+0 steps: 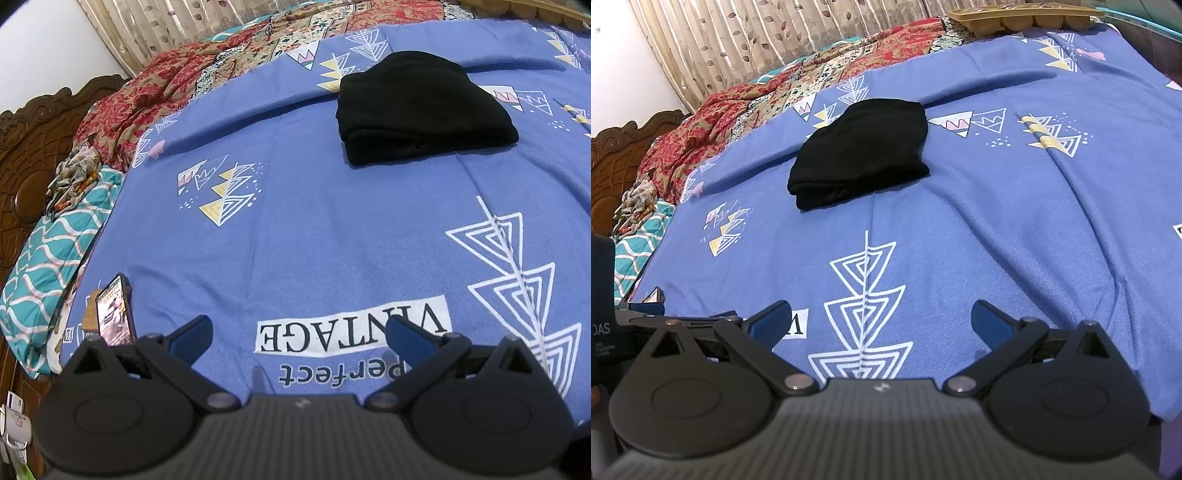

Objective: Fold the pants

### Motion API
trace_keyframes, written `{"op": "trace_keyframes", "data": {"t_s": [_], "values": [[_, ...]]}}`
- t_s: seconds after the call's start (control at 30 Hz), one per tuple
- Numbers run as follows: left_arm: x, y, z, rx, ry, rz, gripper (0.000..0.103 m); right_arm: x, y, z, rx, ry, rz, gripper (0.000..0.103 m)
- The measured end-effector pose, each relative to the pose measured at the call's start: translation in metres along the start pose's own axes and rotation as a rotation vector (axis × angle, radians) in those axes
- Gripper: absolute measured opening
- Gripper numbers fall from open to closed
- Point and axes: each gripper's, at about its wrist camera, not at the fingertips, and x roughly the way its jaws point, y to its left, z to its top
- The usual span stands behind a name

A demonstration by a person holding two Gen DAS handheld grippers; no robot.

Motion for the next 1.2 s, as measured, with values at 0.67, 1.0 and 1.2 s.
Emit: {"op": "trace_keyframes", "data": {"t_s": [0.67, 1.0, 1.2], "values": [[0.0031, 0.0004, 0.0002, -0.001, 0.011, 0.000, 0.103, 0.0023, -0.0030, 0.0022, 0.002, 0.005, 0.000, 0.103], [0.0034, 0.0004, 0.0003, -0.001, 0.011, 0.001, 0.103, 0.0023, -0.0028, 0.0022, 0.001, 0.005, 0.000, 0.103], [0.0033, 0.0004, 0.0004, -0.003, 0.010, 0.001, 0.103, 0.0030, -0.0034, 0.0023, 0.002, 0.004, 0.000, 0.103]]}}
